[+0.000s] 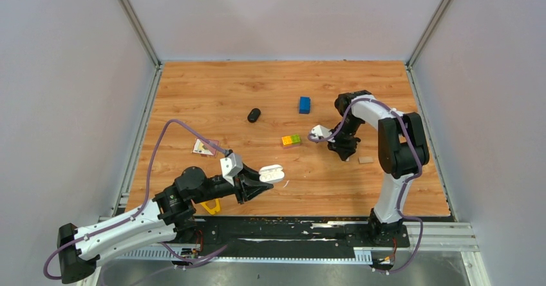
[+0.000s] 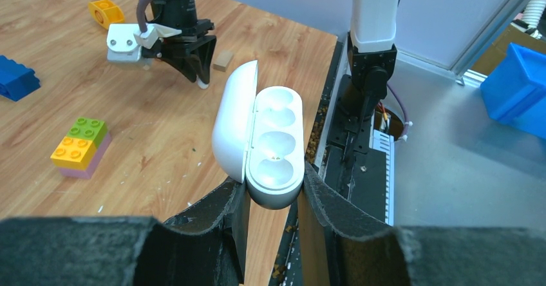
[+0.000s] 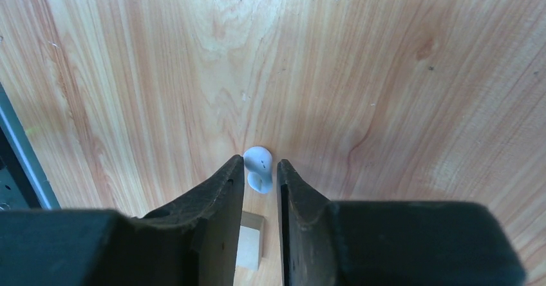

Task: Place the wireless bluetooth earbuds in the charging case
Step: Pick up the earbud from the center of the board.

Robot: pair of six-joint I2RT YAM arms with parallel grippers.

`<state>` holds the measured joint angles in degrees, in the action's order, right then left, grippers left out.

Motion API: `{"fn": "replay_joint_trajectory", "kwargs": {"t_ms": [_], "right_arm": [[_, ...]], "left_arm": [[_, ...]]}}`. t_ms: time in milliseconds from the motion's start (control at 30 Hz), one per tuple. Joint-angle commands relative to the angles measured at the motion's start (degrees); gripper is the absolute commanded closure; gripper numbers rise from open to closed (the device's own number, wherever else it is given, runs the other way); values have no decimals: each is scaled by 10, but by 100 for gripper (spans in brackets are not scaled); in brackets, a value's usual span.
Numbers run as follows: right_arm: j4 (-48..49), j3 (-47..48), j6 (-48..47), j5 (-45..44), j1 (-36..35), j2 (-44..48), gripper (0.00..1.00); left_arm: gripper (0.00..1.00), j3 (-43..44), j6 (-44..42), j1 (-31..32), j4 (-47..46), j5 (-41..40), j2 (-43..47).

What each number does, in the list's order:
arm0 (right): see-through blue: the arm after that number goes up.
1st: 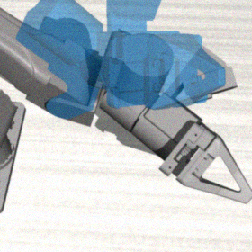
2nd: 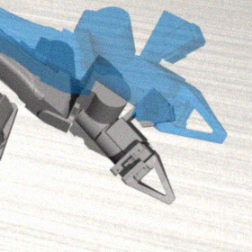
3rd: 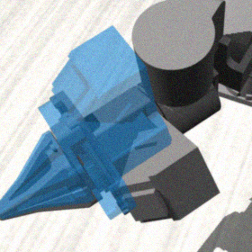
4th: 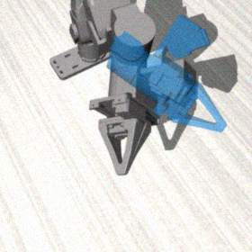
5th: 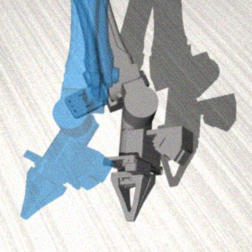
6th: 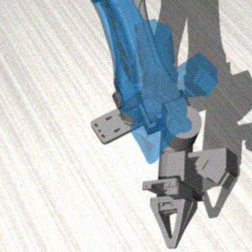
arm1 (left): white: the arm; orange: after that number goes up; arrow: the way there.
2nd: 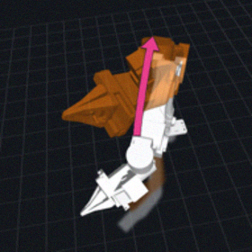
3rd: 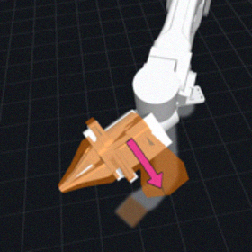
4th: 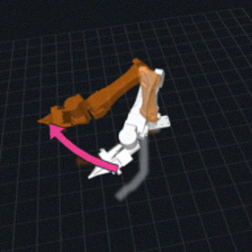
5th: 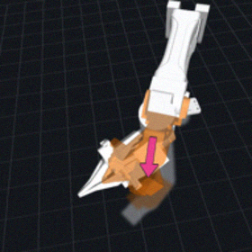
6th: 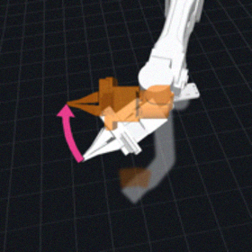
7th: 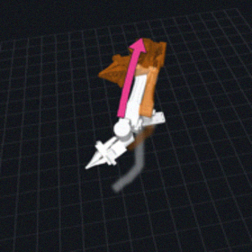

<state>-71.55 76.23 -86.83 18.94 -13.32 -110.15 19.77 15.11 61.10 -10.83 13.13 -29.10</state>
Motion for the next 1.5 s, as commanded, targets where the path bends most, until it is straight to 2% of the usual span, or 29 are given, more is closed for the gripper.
{"fn": "replay_joint_trajectory", "kwargs": {"t_ms": [0, 433, 667, 900, 1033, 1067, 1167, 1467], "right_arm": [[-21, 16, 13, 3, 5, 21, 74], [-22, 10, 39, -5, 28, 14, 78], [-21, 17, 50, 21, 30, 11, 85], [-17, 9, 55, 30, 30, 8, 85], [-22, 8, 61, 32, 30, 14, 99], [-28, 9, 63, 34, 30, 19, 100], [-44, 2, 73, 48, 30, 59, 100], [-121, -29, 100, 100, 5, 296, 100]], "left_arm": [[100, 19, -4, 2, -7, 0, 0], [100, 20, -3, 2, -8, 2, -2], [100, 19, -3, 3, -9, 3, -5], [100, 20, -2, 3, -9, 5, -8], [100, 21, -2, 3, -9, 5, -12], [100, 21, -2, 3, -9, 6, -13], [100, 22, -3, 3, -9, 9, -16], [100, 36, -10, 3, -3, 25, -37]]}}
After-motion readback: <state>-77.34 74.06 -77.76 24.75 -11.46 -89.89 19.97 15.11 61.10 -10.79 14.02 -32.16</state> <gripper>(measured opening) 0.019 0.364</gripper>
